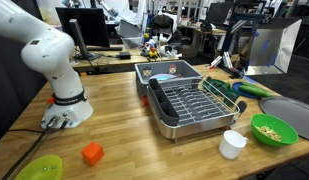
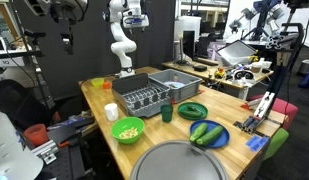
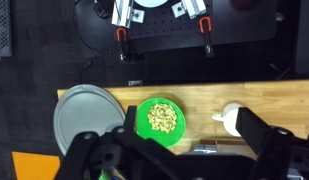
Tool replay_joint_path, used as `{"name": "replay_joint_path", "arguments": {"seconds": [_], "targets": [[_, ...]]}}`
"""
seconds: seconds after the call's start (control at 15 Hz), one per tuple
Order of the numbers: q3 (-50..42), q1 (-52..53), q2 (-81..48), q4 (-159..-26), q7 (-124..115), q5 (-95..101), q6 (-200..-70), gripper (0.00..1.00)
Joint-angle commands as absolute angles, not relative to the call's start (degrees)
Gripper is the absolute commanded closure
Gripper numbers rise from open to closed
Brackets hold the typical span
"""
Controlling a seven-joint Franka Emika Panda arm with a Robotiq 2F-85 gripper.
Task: Pick up the green cup and put it on the dish dryer rack
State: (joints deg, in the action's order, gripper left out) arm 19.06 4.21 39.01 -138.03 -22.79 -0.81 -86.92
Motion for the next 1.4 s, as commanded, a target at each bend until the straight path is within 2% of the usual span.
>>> {"name": "replay_joint_path", "arguments": {"seconds": [0.0,1.33], "targets": [[17.06,6.41,36.73,-139.8,-18.99,-1.53,-90.14,0.0],[16.88,6.6,35.7,-139.81,-20.1,-0.77,-90.96,0.0]]}}
